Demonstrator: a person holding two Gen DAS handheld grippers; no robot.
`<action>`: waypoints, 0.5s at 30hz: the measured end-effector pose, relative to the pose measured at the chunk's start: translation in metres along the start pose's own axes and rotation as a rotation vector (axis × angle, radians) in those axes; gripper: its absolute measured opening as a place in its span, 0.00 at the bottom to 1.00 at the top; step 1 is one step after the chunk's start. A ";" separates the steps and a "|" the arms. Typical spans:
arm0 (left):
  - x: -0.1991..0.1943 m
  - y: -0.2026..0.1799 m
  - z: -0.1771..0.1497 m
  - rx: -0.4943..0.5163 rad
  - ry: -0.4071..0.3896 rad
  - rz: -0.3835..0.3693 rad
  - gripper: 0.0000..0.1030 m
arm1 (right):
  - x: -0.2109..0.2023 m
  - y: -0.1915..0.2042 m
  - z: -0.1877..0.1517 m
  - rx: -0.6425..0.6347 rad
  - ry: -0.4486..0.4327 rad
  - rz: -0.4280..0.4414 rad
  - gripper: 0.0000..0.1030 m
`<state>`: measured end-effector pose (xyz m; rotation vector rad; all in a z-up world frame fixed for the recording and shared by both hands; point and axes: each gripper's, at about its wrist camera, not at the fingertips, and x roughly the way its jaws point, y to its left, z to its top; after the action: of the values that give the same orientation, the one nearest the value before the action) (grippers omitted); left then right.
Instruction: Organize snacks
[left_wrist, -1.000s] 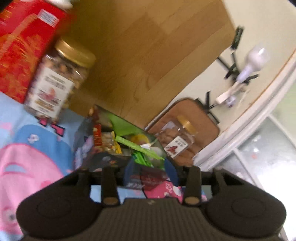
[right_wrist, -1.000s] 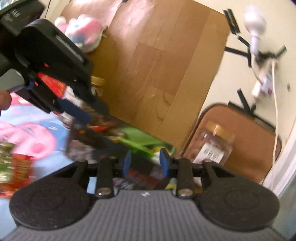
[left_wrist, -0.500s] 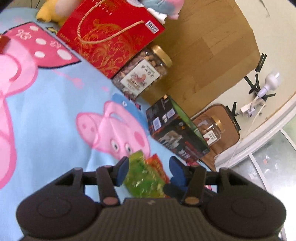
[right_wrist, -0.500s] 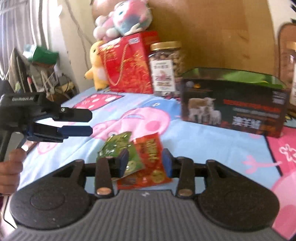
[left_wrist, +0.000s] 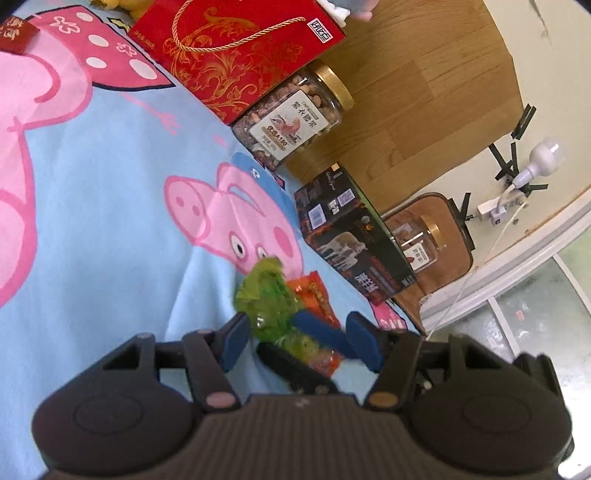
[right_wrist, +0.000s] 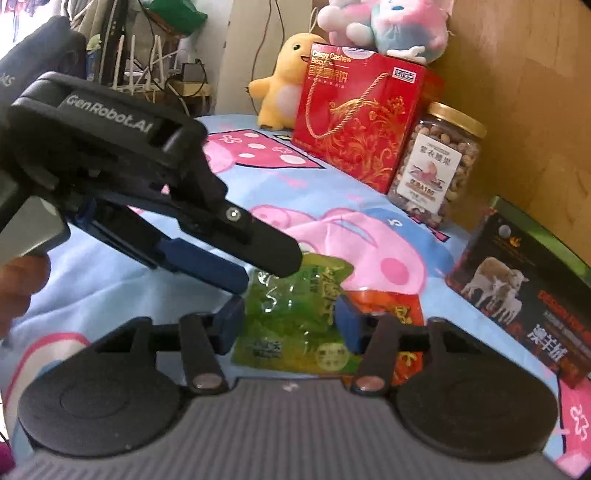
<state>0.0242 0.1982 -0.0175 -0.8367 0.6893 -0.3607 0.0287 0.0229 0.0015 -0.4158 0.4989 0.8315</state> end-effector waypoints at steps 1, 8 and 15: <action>-0.001 0.000 0.000 -0.005 0.001 -0.003 0.58 | -0.001 0.002 -0.001 0.002 0.003 0.019 0.16; -0.006 -0.007 -0.003 -0.006 -0.018 -0.009 0.70 | -0.007 -0.006 -0.011 0.145 -0.004 0.042 0.04; -0.003 -0.003 0.001 -0.034 -0.017 0.002 0.72 | -0.012 -0.001 -0.008 0.055 -0.029 -0.030 0.65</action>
<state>0.0223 0.1985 -0.0131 -0.8709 0.6816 -0.3403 0.0201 0.0111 0.0025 -0.3594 0.4863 0.7922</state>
